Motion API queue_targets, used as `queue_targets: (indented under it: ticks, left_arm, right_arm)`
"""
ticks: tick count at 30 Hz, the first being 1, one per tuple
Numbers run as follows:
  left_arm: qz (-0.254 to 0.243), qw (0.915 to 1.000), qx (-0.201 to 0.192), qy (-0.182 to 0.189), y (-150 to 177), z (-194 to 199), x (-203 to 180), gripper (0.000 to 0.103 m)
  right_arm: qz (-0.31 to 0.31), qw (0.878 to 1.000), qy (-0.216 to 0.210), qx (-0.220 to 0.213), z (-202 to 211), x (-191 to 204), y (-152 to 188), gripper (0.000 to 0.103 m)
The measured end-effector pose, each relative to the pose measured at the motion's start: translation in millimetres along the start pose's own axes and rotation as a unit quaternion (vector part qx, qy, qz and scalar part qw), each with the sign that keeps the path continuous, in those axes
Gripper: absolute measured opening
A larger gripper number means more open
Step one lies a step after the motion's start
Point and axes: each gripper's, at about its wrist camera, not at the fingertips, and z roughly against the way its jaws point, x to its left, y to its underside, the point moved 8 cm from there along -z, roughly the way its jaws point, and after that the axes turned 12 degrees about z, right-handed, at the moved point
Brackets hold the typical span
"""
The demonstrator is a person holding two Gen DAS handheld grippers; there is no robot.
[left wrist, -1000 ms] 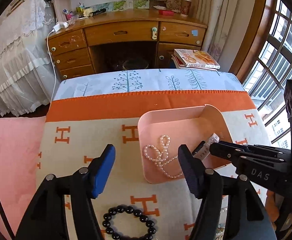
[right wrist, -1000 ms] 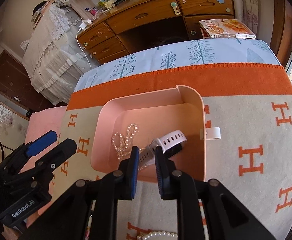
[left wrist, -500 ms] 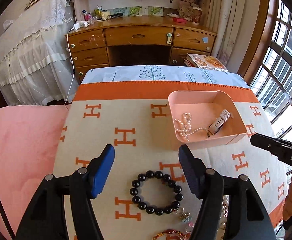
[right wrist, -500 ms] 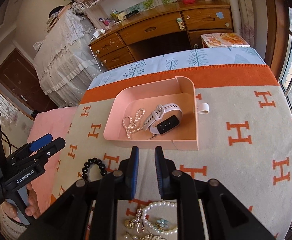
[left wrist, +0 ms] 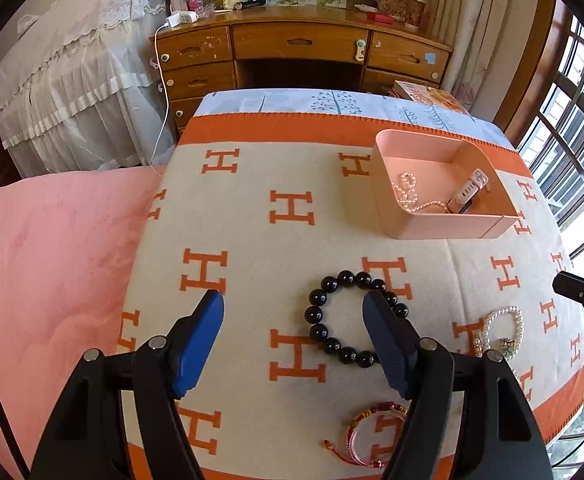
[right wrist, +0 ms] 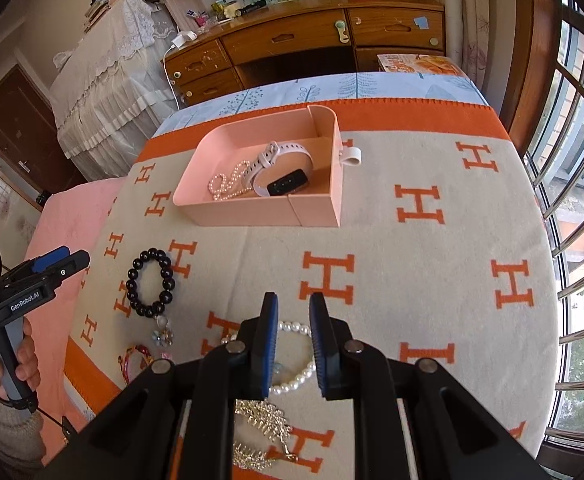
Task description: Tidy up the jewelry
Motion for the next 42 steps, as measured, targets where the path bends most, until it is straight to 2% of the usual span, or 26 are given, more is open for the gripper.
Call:
queue_targets:
  ticks: [9, 20, 24, 25, 39, 41, 42]
  left_arm:
    - [0.007, 0.999, 0.04, -0.016, 20.9, -30.7, 16.0, 0.07]
    - [0.007, 0.9979, 0.063, -0.016, 26.8, -52.0, 12.2, 0.07]
    - [0.006, 0.9969, 0.077, -0.017, 29.4, -63.9, 8.6, 0.07]
    - [0.005, 0.9967, 0.079, -0.017, 30.0, -66.7, 6.9, 0.07]
    - [-0.011, 0.9954, 0.092, -0.021, 30.4, -86.2, -6.8, 0.07]
    - [-0.008, 0.9955, 0.092, -0.018, 28.8, -87.1, -6.4, 0.071]
    - [-0.008, 0.9955, 0.093, -0.018, 28.6, -87.3, -6.5, 0.071]
  right_arm:
    - [-0.014, 0.999, 0.005, 0.036, -17.3, -7.0, 24.7, 0.016]
    - [-0.025, 0.997, 0.015, 0.077, -40.4, -11.1, 40.2, 0.017]
    - [-0.015, 0.996, 0.015, 0.082, -47.3, -8.3, 43.0, 0.038]
    - [-0.012, 0.996, 0.017, 0.081, -48.4, -7.1, 43.0, 0.038]
    - [0.072, 0.991, 0.079, 0.085, -59.3, 6.8, 34.9, 0.038]
    - [0.09, 0.987, 0.098, 0.086, -60.5, 8.6, 34.9, 0.03]
    - [0.095, 0.987, 0.098, 0.083, -61.2, 10.1, 34.4, 0.019]
